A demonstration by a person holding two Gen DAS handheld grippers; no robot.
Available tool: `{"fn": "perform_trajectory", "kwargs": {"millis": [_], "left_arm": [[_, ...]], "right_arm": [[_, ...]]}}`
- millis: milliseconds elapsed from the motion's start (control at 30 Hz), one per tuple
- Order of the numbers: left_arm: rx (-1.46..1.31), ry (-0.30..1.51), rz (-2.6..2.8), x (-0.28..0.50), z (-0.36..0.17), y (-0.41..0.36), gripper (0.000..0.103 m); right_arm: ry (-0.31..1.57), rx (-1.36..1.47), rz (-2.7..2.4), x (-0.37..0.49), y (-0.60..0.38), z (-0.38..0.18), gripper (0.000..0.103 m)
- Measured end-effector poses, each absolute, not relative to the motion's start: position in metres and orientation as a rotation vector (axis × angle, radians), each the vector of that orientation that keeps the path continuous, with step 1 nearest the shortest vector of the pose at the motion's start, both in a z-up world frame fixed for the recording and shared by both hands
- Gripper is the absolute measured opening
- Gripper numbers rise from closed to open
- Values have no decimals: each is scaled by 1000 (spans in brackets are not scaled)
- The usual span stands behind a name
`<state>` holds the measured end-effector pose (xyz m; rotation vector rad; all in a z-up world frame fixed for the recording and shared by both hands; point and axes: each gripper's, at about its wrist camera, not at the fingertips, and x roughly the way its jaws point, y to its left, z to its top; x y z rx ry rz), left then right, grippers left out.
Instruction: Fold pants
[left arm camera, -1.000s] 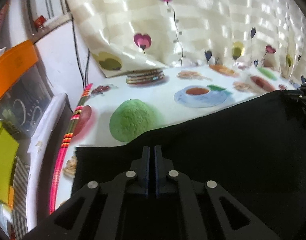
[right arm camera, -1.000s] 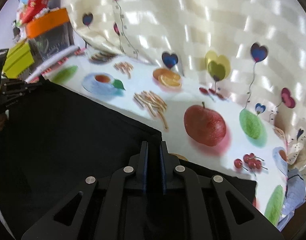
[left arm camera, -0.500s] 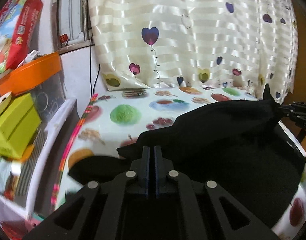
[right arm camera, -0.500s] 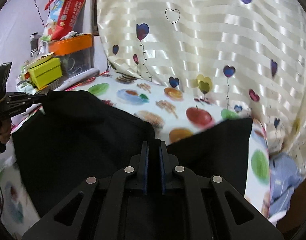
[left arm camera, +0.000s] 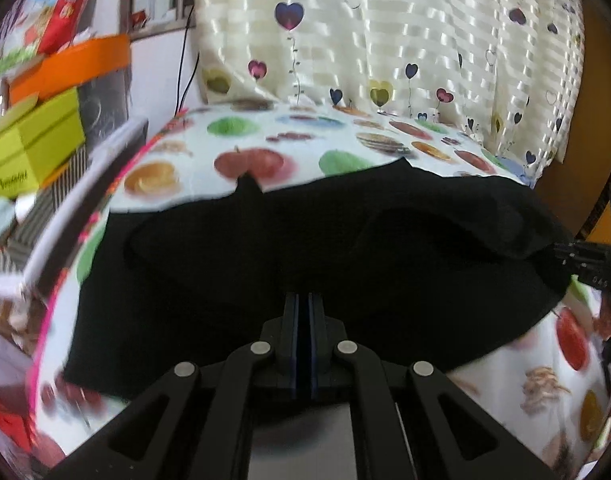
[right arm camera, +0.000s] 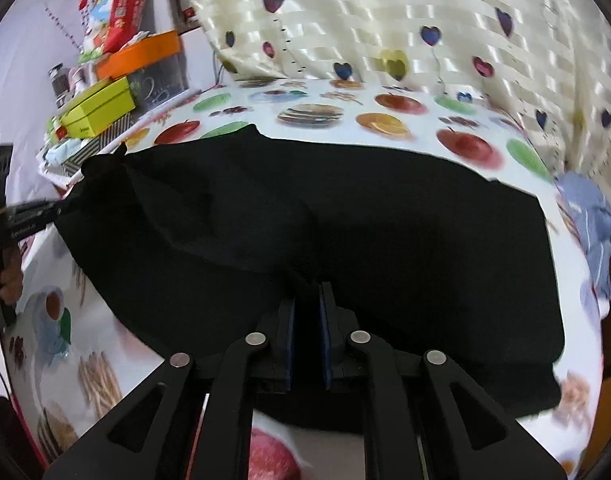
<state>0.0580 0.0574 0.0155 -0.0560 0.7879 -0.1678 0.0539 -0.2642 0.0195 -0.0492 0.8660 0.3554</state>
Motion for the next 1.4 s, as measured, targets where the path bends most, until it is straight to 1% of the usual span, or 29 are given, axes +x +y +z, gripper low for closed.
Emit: {"fn": "perform_trajectory", "kwargs": {"millis": [33, 100, 167, 200, 233, 267, 300, 333, 367, 400, 433, 533, 700, 733, 767, 833, 900, 967, 1100, 1167, 1233, 1333, 1400], "left_arm": [[-71, 788, -162, 53, 15, 60, 6], [-115, 780, -148, 43, 15, 69, 6], [-159, 772, -128, 33, 15, 79, 10], [-179, 765, -109, 30, 17, 84, 19], [-202, 754, -93, 27, 19, 89, 30], [-226, 743, -79, 25, 22, 93, 37], [-246, 734, -69, 27, 24, 96, 47], [-268, 725, -62, 29, 28, 99, 52], [-284, 721, -56, 33, 30, 99, 53], [-295, 720, -50, 39, 33, 98, 54], [-299, 722, -44, 47, 35, 95, 54], [-290, 756, -27, 73, 35, 81, 54], [-202, 861, 93, 116, 16, 59, 54], [-191, 878, 114, 120, 12, 58, 53], [-175, 891, 138, 124, 7, 57, 49], [-136, 894, 181, 126, 1, 57, 10], [-128, 883, 185, 125, 1, 59, 4], [-171, 853, 152, 119, 7, 66, 3], [-221, 676, 103, 83, 37, 89, 3], [-261, 632, 109, 63, 43, 107, 3], [-303, 649, 118, 50, 34, 124, 3], [-345, 725, 146, 39, 9, 136, 3], [-429, 756, 124, 30, -3, 144, 3]], "right_arm": [[864, -35, 344, 51, -266, 21, 20], [874, -7, 331, 46, -269, 21, 25], [893, 16, 320, 41, -271, 19, 26], [904, 21, 308, 39, -272, 17, 26], [911, 30, 299, 36, -275, 16, 26], [909, 47, 294, 32, -277, 16, 26], [907, 70, 290, 30, -281, 17, 28], [906, 102, 285, 27, -285, 18, 32], [902, 134, 279, 25, -289, 19, 36], [896, 168, 267, 23, -294, 20, 44], [890, 196, 255, 23, -299, 22, 48], [877, 266, 220, 25, -311, 26, 49], [894, 424, 153, 34, -333, 23, 49], [897, 449, 144, 35, -337, 21, 49], [898, 468, 136, 35, -340, 20, 49], [900, 494, 121, 36, -348, 17, 49], [895, 521, 113, 36, -353, 15, 49], [885, 568, 110, 37, -360, 14, 49], [877, 629, 117, 38, -368, 12, 49], [871, 630, 119, 37, -369, 13, 49], [865, 631, 121, 35, -369, 13, 49], [861, 640, 109, 36, -368, 11, 49], [863, 643, 103, 36, -368, 13, 49]]}}
